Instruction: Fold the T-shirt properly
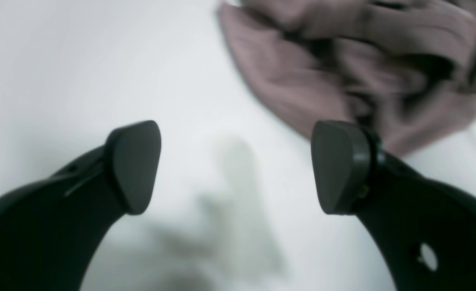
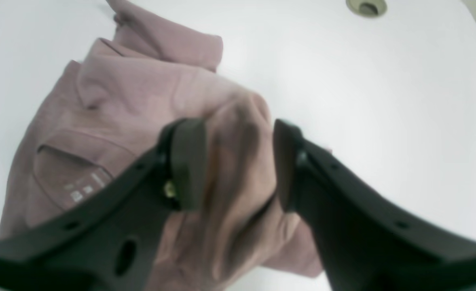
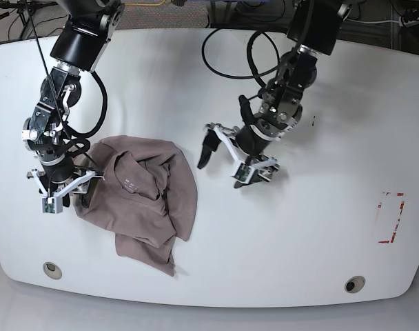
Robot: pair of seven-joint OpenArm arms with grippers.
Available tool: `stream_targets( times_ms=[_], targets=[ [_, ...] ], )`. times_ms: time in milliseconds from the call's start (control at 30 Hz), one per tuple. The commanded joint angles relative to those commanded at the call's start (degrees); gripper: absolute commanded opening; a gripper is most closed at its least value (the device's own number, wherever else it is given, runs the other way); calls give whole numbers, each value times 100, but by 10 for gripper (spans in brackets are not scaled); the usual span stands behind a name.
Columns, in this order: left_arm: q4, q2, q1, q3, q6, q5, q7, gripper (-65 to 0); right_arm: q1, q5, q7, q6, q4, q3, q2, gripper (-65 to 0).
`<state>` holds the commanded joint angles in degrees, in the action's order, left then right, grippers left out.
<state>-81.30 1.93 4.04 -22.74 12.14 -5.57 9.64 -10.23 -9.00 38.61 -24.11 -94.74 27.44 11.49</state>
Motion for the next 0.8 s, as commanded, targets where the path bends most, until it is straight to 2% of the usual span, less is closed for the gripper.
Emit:
stream_targets(
  times_ms=[267, 600, 667, 800],
  targets=[
    [270, 102, 108, -57, -12, 43, 105, -82, 116, -12, 44, -35, -107, 81, -39, -243],
    [581, 134, 203, 43, -13, 39, 32, -83, 318, -123, 43, -69, -200, 5, -57, -196],
    [711, 126, 313, 31, 5, 24, -3, -83, 409, -168, 50, -147, -309, -30, -81, -165],
    [765, 144, 369, 42, 8, 13, -11, -84, 526, -210, 82, -193, -477, -136, -111, -147]
  ],
)
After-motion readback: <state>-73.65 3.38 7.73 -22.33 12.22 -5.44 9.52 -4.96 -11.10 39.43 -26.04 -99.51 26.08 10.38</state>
